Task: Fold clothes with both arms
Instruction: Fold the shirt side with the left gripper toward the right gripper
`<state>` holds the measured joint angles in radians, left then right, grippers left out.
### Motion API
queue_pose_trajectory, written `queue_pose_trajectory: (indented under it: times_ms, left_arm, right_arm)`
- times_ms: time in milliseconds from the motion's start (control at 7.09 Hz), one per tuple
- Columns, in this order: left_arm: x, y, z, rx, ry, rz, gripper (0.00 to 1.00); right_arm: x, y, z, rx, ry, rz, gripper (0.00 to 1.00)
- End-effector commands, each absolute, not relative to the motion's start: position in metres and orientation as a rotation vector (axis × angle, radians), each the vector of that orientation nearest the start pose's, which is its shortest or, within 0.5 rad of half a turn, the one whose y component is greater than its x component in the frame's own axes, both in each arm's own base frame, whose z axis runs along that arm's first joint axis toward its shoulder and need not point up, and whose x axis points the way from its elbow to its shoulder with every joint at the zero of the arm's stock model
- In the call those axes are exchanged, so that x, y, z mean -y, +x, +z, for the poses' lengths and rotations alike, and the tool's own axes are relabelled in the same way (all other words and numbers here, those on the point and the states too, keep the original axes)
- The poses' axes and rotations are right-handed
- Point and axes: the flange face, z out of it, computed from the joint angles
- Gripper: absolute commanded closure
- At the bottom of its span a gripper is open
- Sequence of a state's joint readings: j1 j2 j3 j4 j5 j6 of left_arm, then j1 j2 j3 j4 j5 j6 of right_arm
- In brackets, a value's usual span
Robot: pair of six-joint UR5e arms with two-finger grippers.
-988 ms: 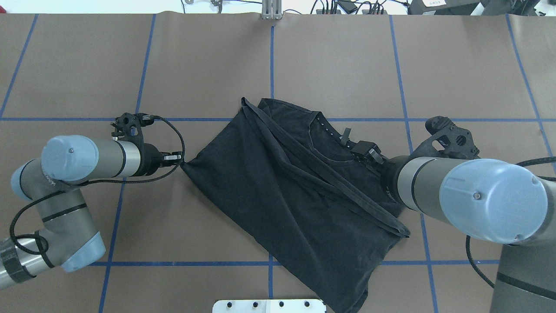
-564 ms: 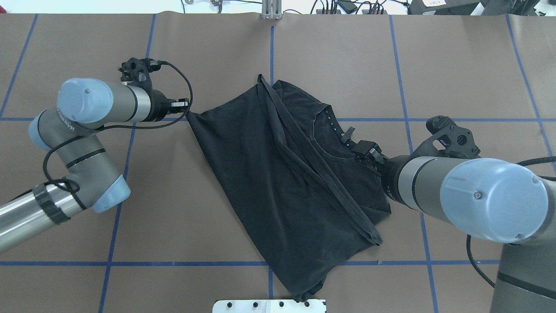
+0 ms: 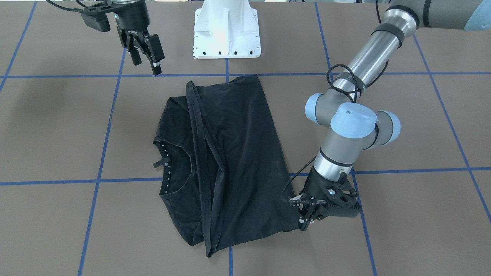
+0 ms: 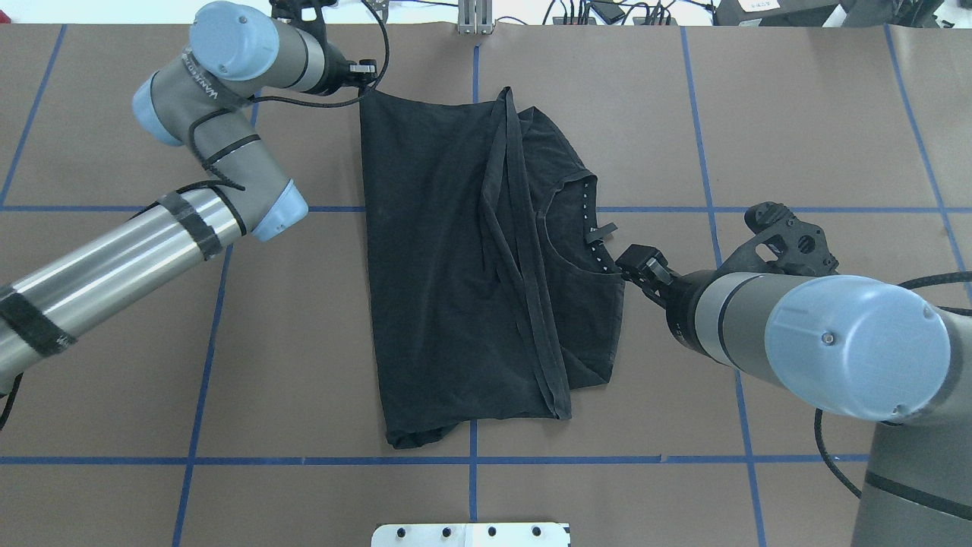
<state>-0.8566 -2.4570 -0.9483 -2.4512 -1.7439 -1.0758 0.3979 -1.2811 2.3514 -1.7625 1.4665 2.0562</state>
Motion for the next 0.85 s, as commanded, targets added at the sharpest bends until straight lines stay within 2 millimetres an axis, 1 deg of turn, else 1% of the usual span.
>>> queue_pose_trajectory:
  times_ms: [0,141,282,423,564,706]
  left_arm:
    - [0.748,0.479,0.254,-0.965,0.639,-0.241,0.88]
    - [0.748,0.48,0.25,-0.969,0.642,-0.24,0.48]
    - [0.752,0.472,0.25,-0.968,0.647,-0.247,0.31]
    - [0.751,0.465,0.24,-0.984,0.664,-0.245,0.31]
    - [0.732,0.448,0.25,-1.009,0.681,-0.235,0.32]
    - [0.687,0.421,0.28,-1.084,0.644,-0.172,0.32]
  right_arm:
    - [0.307,-0.364,0.215,0.902,0.063,0.871,0.0]
    - [0.308,-0.367,0.217,0.895,0.067,0.865,0.0]
    - [0.312,-0.377,0.214,0.896,0.071,0.858,0.0]
    - [0.315,-0.386,0.206,0.905,0.07,0.858,0.0]
    - [0.317,-0.401,0.2,0.908,0.065,0.85,0.0]
    - [0.318,-0.425,0.202,0.885,0.059,0.832,0.0]
